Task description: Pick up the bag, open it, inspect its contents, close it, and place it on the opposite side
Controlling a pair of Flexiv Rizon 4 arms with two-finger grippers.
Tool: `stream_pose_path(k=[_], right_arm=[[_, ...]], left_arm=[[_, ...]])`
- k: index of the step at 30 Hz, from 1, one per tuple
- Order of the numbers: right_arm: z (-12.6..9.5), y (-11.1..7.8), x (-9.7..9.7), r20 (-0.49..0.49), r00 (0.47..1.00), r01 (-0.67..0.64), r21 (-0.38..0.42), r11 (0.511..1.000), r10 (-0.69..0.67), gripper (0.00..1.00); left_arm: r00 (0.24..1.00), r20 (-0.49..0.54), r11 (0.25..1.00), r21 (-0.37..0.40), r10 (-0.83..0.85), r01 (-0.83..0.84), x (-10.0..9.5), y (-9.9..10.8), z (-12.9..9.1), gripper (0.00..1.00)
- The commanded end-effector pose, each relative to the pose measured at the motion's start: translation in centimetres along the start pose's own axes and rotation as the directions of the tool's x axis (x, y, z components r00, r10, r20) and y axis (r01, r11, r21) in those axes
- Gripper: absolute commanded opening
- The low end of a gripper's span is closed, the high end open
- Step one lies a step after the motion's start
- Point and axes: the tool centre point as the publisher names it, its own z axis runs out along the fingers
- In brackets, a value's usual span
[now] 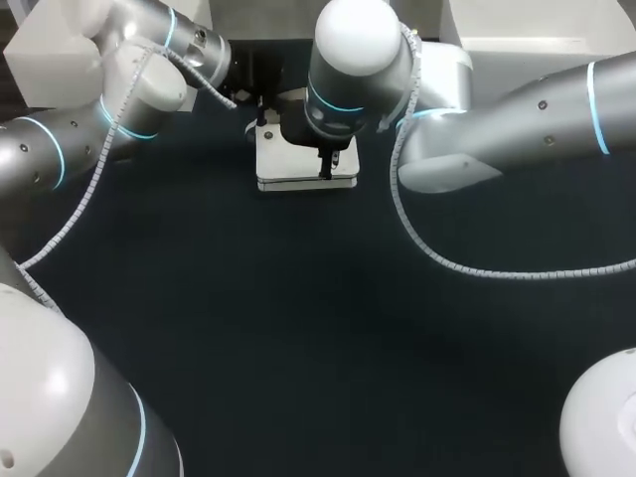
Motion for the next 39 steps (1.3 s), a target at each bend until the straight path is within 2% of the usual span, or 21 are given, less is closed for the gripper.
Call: stream_pose_path(k=[1,4,7,17,19,23,28,39], right_arm=[[0.1,0.1,0.5,0.007,1.000,-0.003,-0.002,1.000,0.003,0.00],[0.2,0.2,0.8,0.017,1.000,0.000,0.000,1.000,0.000,0.00],[0.6,0.4,1.1,0.017,1.000,0.002,-0.004,1.000,-0.002,0.00],[1.7,0.4,1.7,0.040,0.999,0.009,0.024,1.000,-0.010,0.00],[1.9,0.4,1.8,0.042,0.999,0.009,0.031,0.999,-0.010,0.06],[2.3,0.4,2.0,0.049,0.999,0.011,0.047,0.999,-0.013,0.28],[2.5,0.4,2.2,0.067,0.998,0.019,0.051,0.998,-0.023,0.43],[3.8,-0.3,1.8,0.101,0.994,0.029,0.056,0.998,-0.034,0.41]], left_arm=[[1.000,0.008,0.999,0.044,0.014,-0.015,-2.3,1.2,1.0,0.00],[0.999,0.012,0.997,0.063,0.037,-0.038,-3.5,1.1,0.8,0.00],[0.999,-0.001,0.997,0.066,0.050,-0.050,-3.9,1.1,1.0,0.00],[0.993,-0.064,0.992,0.078,0.103,-0.098,0.0,1.6,1.8,0.00],[0.992,-0.062,0.992,0.070,0.107,-0.102,0.5,1.7,1.8,0.00],[0.993,-0.066,0.993,0.065,0.102,-0.098,1.0,2.0,1.8,0.00],[0.992,-0.084,0.994,0.066,0.095,-0.089,1.4,2.0,1.7,0.00],[0.985,-0.138,0.992,0.076,0.106,-0.096,1.9,2.2,2.0,0.00]])
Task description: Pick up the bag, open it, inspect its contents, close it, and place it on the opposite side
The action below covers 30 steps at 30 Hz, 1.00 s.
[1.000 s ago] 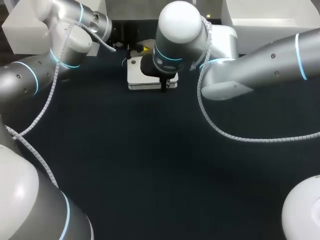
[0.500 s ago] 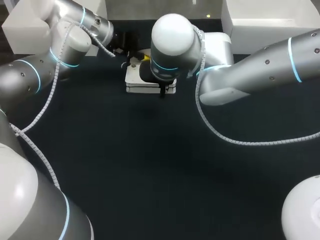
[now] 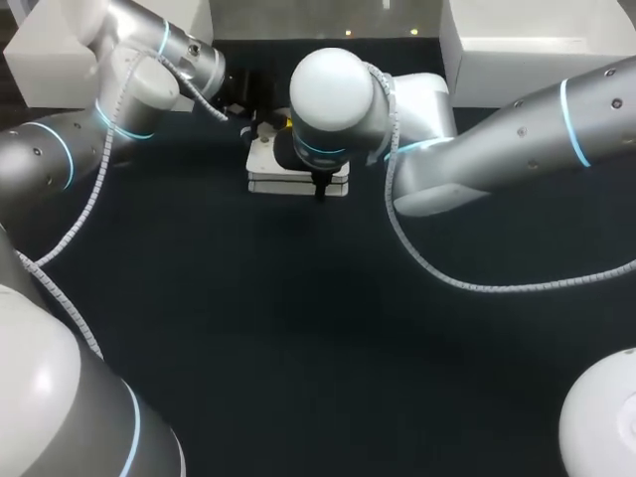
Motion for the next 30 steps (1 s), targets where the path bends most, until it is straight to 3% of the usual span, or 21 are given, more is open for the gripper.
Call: stream_pose_path(k=[1,22,26,30], right_arm=[[0.8,-0.2,0.2,0.010,1.000,0.001,-0.003,1.000,-0.001,0.41],[2.3,-0.5,0.1,0.010,1.000,0.025,-0.028,0.999,-0.025,0.34],[2.3,-0.3,-0.1,0.015,1.000,0.018,-0.030,0.999,-0.017,0.26],[2.2,-0.2,-0.3,0.021,1.000,0.011,-0.033,0.999,-0.010,0.01]], left_arm=[[1.000,-0.018,1.000,0.006,-0.002,0.002,-0.7,0.3,0.2,0.00],[0.998,-0.057,1.000,0.011,0.000,0.001,-0.3,0.4,0.5,0.00],[0.998,-0.061,1.000,0.010,0.001,0.000,-0.2,0.5,0.5,0.00],[0.998,-0.061,1.000,0.012,0.003,-0.002,-0.1,0.5,0.5,0.00]])
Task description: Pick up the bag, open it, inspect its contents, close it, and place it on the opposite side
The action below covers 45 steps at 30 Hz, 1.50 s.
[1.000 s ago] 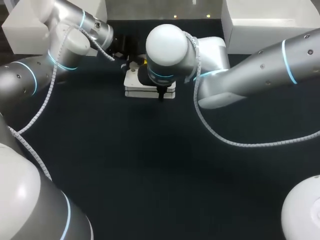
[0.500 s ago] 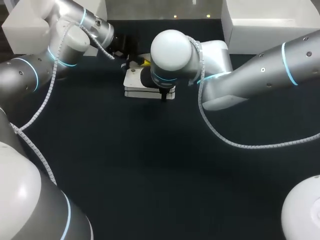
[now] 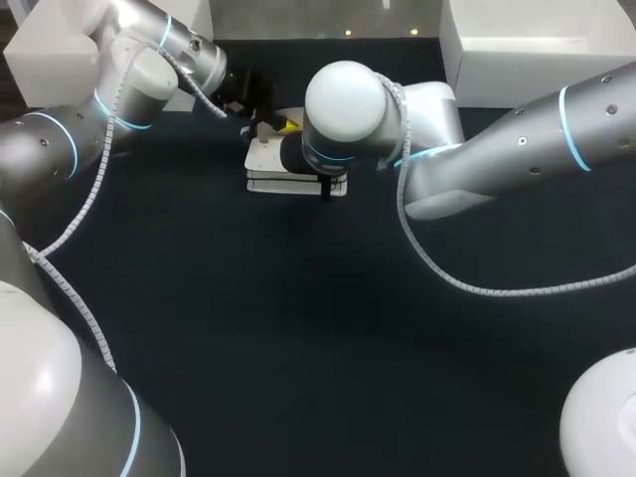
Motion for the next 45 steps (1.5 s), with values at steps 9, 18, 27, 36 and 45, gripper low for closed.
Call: stream_pose_path(k=[9,18,27,36,45], right_arm=[[0.1,0.2,-0.1,0.009,1.000,-0.015,-0.004,1.000,0.015,0.00],[0.2,0.0,-0.1,0.005,1.000,-0.028,-0.011,1.000,0.028,0.00],[0.2,0.0,-0.1,0.005,1.000,-0.028,-0.011,1.000,0.028,0.00],[0.2,0.0,-0.1,0.005,1.000,-0.028,-0.011,1.000,0.028,0.00],[0.2,0.0,-0.1,0.005,1.000,-0.028,-0.011,1.000,0.028,0.00]], left_arm=[[0.999,0.030,0.998,0.034,0.045,-0.046,0.5,0.1,-0.1,0.00],[0.989,0.068,0.990,0.054,0.128,-0.132,2.6,-0.4,-0.2,0.00],[0.987,0.102,0.990,0.047,0.128,-0.133,2.1,-1.5,-2.1,0.77],[0.980,0.137,0.987,0.056,0.145,-0.154,1.3,-2.2,-4.2,0.36],[0.974,0.131,0.980,0.049,0.185,-0.193,2.7,-2.2,-3.7,0.00]])
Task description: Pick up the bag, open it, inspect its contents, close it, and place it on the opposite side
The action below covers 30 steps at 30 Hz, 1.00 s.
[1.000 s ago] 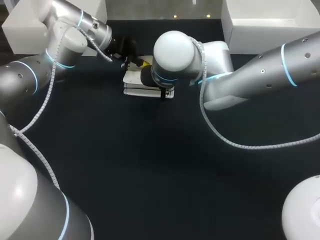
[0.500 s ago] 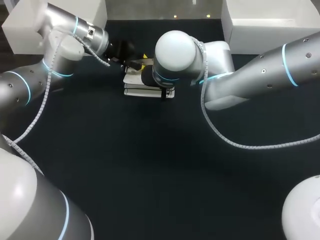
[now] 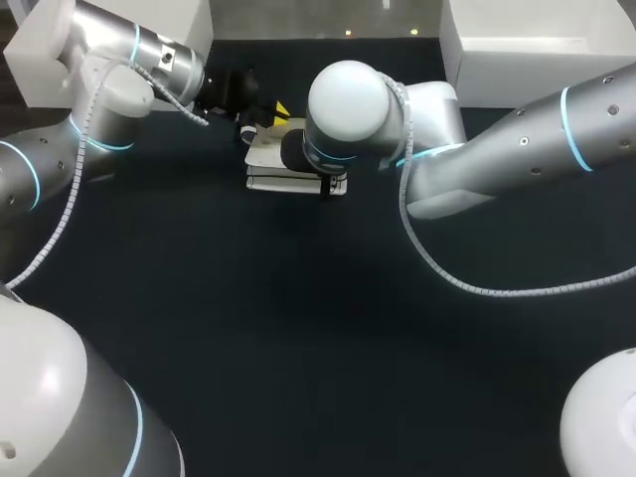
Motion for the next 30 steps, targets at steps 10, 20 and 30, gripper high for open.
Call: stream_pose_path(k=[10,20,30], right_arm=[[0.1,0.0,0.1,0.004,1.000,-0.001,0.000,1.000,0.001,0.00],[0.1,0.0,0.1,0.004,1.000,-0.001,0.000,1.000,0.001,0.00],[0.1,0.0,0.1,0.004,1.000,-0.001,0.000,1.000,0.001,0.00]], left_arm=[[1.000,-0.010,1.000,0.019,-0.003,0.003,3.8,0.0,0.5,0.00],[0.999,-0.037,1.000,0.006,-0.022,0.022,5.6,0.6,0.8,0.00],[0.998,-0.061,1.000,-0.012,-0.017,0.016,6.3,0.9,1.1,0.00]])
